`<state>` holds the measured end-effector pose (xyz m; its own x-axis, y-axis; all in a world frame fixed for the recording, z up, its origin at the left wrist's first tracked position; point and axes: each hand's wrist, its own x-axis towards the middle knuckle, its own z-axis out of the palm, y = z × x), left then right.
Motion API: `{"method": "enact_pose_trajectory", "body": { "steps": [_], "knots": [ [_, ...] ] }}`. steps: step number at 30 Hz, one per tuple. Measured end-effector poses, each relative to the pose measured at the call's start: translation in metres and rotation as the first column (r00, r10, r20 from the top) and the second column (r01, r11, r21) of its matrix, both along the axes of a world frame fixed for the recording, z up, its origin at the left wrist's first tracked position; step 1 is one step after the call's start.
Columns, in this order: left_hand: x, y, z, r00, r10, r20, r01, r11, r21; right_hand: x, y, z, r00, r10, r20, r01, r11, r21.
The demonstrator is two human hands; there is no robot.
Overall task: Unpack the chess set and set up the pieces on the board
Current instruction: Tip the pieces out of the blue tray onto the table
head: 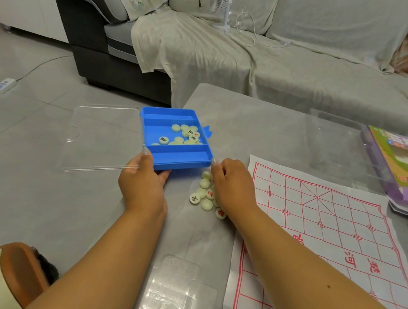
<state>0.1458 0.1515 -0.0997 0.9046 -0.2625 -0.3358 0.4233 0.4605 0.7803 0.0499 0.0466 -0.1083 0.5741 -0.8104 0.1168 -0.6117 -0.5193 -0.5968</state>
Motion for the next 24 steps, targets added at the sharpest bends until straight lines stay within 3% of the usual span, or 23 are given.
{"method": "enact_pose_trajectory", "body": {
  "steps": [5, 8, 10, 12, 14, 17, 20, 24],
  "knots": [
    [-0.001, 0.000, 0.002, 1.000, -0.004, -0.005, 0.004, 1.000, 0.002, 0.001, 0.002, -0.001, 1.000, 0.024, 0.017, -0.024, 0.999, -0.022],
    [-0.001, 0.001, 0.002, 1.000, -0.014, -0.005, 0.014, 1.000, 0.005, 0.000, 0.006, 0.006, 0.984, 0.058, 0.170, -0.074, 0.993, 0.092],
    [-0.001, 0.002, 0.002, 1.000, -0.024, -0.007, 0.024, 1.000, 0.010, -0.001, 0.007, 0.012, 0.951, -0.011, 0.310, -0.033, 0.990, 0.135],
    [-0.002, 0.003, 0.003, 0.999, -0.033, 0.000, 0.033, 0.999, 0.010, 0.002, 0.004, 0.019, 0.914, -0.060, 0.402, 0.045, 0.998, 0.047],
    [-0.003, 0.003, 0.005, 0.999, -0.048, 0.020, 0.047, 0.999, 0.012, 0.008, -0.002, 0.030, 0.912, -0.006, 0.411, 0.037, 0.997, -0.067],
    [-0.009, 0.002, 0.007, 0.997, -0.068, 0.046, 0.068, 0.998, 0.001, 0.023, -0.014, 0.047, 0.949, 0.131, 0.286, -0.062, 0.969, -0.240],
    [-0.015, 0.000, 0.010, 0.991, -0.103, 0.080, 0.106, 0.994, -0.027, 0.036, -0.025, 0.058, 0.974, 0.220, 0.052, -0.186, 0.912, -0.365],
    [-0.022, 0.000, 0.014, 0.980, -0.149, 0.132, 0.159, 0.985, -0.070, 0.044, -0.030, 0.058, 0.943, 0.172, -0.285, -0.296, 0.827, -0.479]
  ]
}}
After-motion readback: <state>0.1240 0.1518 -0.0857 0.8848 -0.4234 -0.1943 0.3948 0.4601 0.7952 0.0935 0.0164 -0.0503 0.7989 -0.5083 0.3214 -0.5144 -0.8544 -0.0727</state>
